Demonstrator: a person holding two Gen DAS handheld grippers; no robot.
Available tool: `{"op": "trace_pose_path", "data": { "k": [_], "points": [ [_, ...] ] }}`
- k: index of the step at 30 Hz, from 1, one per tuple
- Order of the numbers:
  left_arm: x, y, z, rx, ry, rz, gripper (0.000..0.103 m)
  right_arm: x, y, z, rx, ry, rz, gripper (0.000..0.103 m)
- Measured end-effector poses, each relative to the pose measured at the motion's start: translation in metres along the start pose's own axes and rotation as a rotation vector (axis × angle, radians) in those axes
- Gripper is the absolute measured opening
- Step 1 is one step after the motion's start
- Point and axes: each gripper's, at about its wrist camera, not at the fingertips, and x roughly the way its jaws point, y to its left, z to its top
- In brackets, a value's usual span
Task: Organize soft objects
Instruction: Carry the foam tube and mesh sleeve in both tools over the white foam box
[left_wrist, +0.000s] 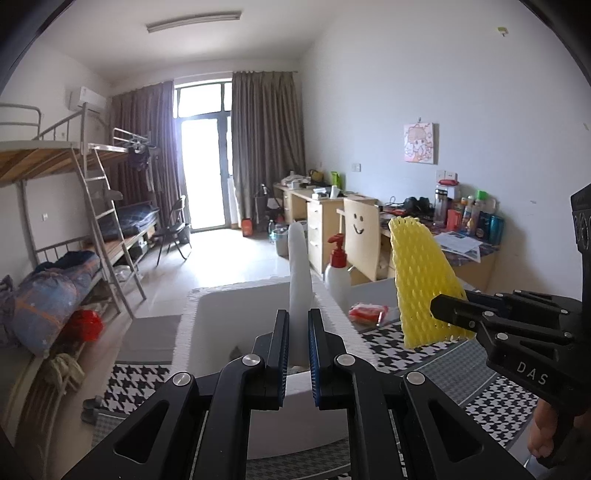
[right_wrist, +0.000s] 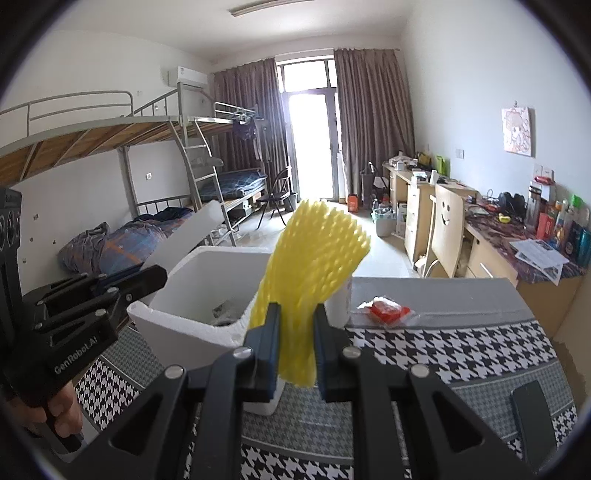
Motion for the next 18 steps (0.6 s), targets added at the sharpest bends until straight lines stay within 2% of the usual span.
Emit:
{"op": "trace_pose_path", "data": {
  "k": [18],
  "points": [
    [0.009, 0.024, 0.0, -0.035, 0.01, 0.065, 0.011, 0.032, 0.03, 0.013, -0.048, 0.038, 0.071, 0.02]
  ]
}}
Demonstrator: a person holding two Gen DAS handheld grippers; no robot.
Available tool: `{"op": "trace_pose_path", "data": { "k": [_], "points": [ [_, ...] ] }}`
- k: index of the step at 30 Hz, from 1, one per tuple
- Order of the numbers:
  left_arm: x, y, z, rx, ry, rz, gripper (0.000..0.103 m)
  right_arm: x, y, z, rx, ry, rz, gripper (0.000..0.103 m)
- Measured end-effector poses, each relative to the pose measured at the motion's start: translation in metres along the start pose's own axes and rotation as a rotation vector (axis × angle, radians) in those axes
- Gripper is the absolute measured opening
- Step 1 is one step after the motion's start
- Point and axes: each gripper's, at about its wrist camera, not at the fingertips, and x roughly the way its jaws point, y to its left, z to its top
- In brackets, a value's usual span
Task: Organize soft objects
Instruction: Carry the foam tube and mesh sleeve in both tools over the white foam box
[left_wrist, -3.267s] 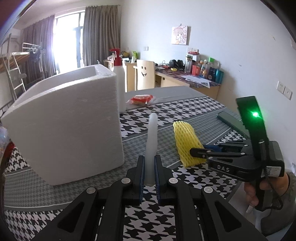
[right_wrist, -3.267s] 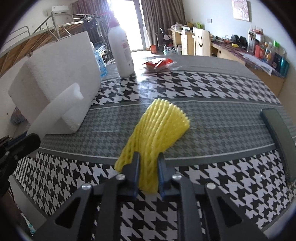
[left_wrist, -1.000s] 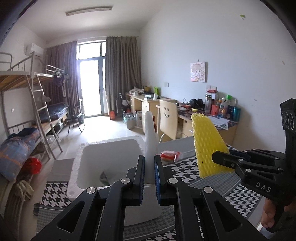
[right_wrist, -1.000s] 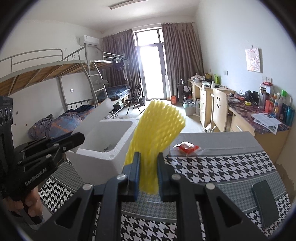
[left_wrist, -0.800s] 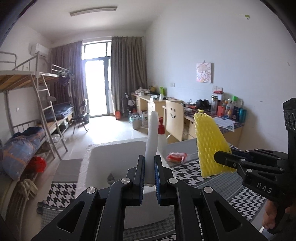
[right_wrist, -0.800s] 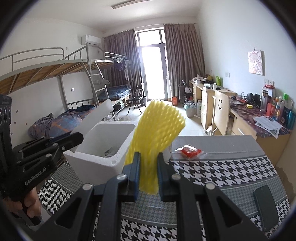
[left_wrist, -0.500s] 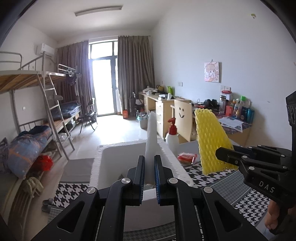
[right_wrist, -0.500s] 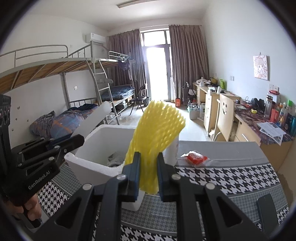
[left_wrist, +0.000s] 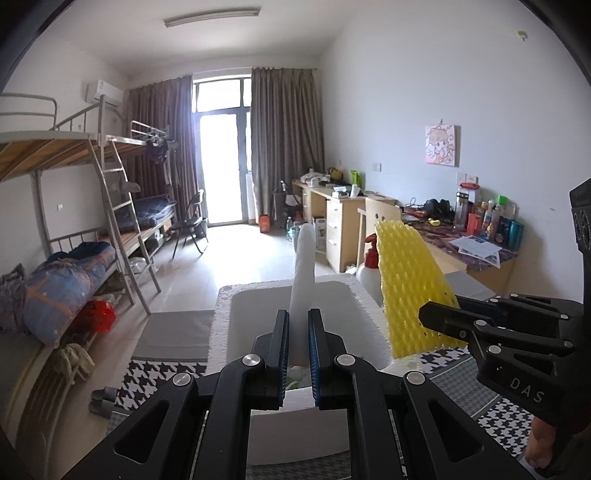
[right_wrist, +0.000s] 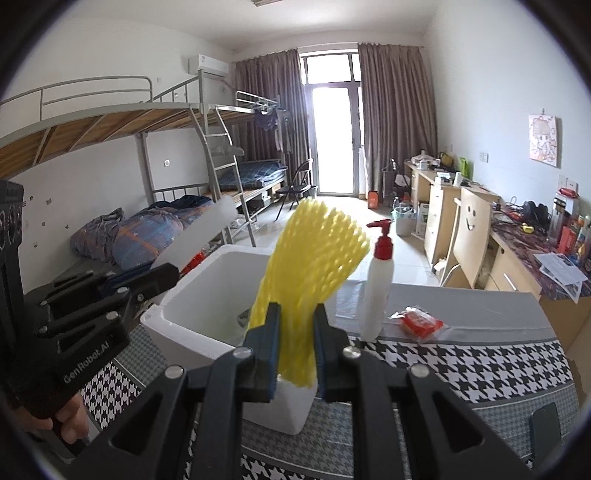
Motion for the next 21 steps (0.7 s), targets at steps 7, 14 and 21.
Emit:
{"op": "trace_pose_path", "data": {
  "k": [7, 14, 21],
  "points": [
    [0.01, 0.004, 0.001, -0.009, 0.019, 0.007, 0.011, 0.007, 0.01, 0.004, -0.015, 0.01, 0.018, 0.02],
    [0.02, 0.008, 0.002, -0.015, 0.04, 0.009, 0.011, 0.017, 0.013, 0.008, -0.02, 0.023, 0.024, 0.02],
    [0.031, 0.011, 0.001, -0.014, 0.064, 0.016, 0.011, 0.027, 0.012, 0.009, -0.025, 0.04, 0.018, 0.02]
  ]
}}
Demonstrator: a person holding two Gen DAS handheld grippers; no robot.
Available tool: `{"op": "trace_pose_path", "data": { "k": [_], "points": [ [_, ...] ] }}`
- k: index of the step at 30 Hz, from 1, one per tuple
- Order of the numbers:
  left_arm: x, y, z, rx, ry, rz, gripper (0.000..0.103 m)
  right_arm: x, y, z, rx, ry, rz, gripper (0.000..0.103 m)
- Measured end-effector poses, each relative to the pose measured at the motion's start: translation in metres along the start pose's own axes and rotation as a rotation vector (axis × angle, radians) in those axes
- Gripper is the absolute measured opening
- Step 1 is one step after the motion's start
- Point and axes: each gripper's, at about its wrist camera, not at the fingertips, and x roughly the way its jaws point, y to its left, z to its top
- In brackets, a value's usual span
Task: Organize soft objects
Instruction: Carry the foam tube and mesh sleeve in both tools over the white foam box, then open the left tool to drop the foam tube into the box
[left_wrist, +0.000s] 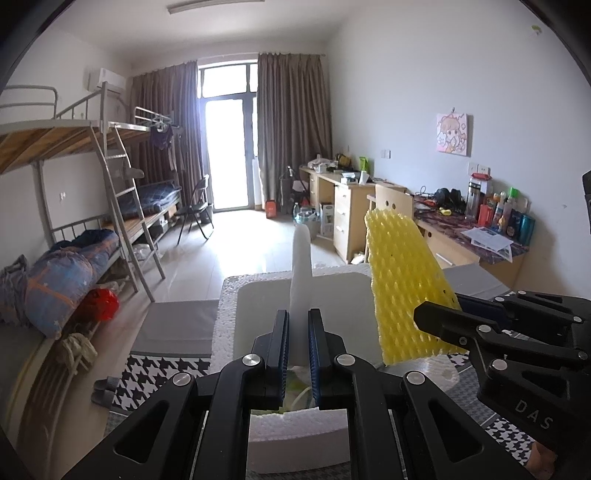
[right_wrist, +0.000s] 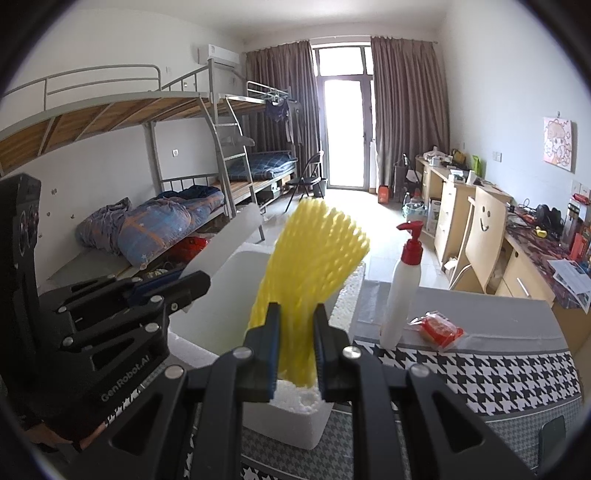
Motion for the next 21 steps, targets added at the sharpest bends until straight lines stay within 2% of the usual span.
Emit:
{"op": "trace_pose_path", "data": {
  "k": [15, 17, 18, 20, 21],
  "points": [
    [0.025, -0.003, -0.003, 0.009, 0.062, -0.033, 0.011, 0.01, 0.001, 0.002, -0.003, 0.018, -0.013, 0.02],
    [0.026, -0.001, -0.004, 0.008, 0.071, -0.042, 0.014, 0.011, 0.001, 0.001, -0.003, 0.021, -0.016, 0.02],
    [0.027, -0.001, -0.004, 0.008, 0.076, -0.043, 0.019, 0.012, 0.0, 0.001, -0.002, 0.021, -0.018, 0.02],
    [0.027, 0.0, -0.004, 0.007, 0.076, -0.025, 0.034, 0.013, 0.0, 0.002, -0.001, 0.023, -0.02, 0.02],
    [0.026, 0.001, -0.003, 0.004, 0.069, -0.012, 0.052, 0.013, 0.0, 0.002, -0.001, 0.023, -0.022, 0.02]
  ]
}}
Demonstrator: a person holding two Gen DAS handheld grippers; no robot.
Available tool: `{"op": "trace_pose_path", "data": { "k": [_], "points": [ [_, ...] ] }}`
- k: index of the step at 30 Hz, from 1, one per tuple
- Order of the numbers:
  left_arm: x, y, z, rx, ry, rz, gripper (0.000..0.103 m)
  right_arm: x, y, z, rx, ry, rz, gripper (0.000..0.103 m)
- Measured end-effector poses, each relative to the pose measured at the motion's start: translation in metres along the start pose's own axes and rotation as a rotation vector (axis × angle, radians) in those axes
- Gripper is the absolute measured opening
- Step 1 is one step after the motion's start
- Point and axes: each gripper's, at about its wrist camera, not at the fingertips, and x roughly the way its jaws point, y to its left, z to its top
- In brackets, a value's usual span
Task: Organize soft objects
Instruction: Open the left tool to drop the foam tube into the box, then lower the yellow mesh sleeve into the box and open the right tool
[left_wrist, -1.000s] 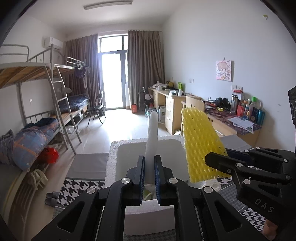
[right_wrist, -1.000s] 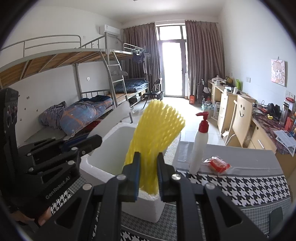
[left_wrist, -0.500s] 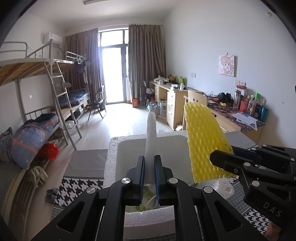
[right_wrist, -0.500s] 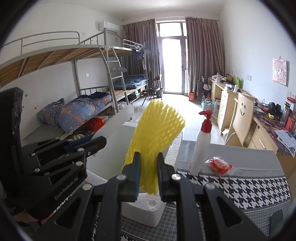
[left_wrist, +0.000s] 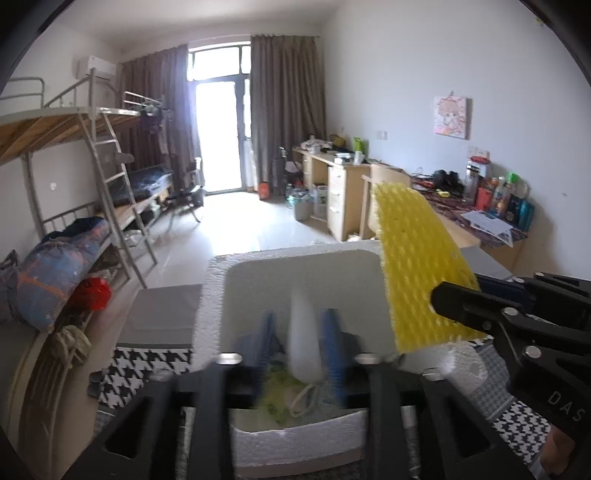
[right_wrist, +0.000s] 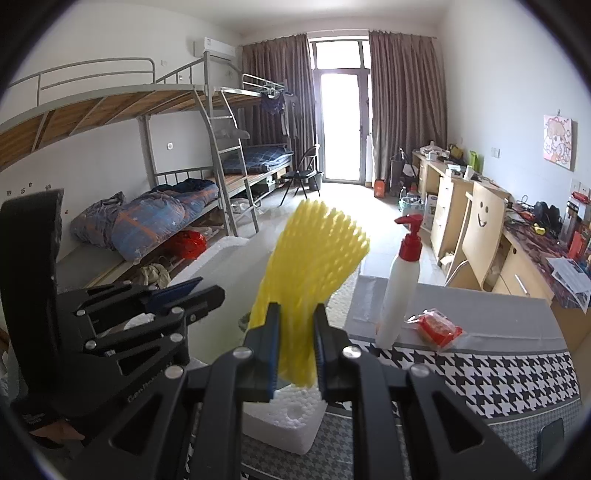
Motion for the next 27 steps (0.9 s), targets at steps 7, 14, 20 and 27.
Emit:
{"op": "trace_pose_path", "data": {
  "k": [7, 14, 20, 27],
  "points": [
    [-0.009, 0.007, 0.0, -0.022, -0.033, 0.023, 0.08, 0.001, 0.002, 0.001, -0.003, 0.001, -0.006, 0.02],
    [-0.016, 0.013, -0.002, -0.033, -0.043, 0.065, 0.087, 0.003, 0.007, 0.003, -0.016, 0.001, 0.009, 0.02],
    [-0.021, 0.021, -0.003, -0.05, -0.062, 0.085, 0.093, 0.007, 0.015, 0.004, -0.026, 0.006, 0.025, 0.02],
    [-0.027, 0.033, -0.005, -0.077, -0.078, 0.115, 0.098, 0.01, 0.021, 0.006, -0.032, 0.009, 0.032, 0.02]
  ]
}}
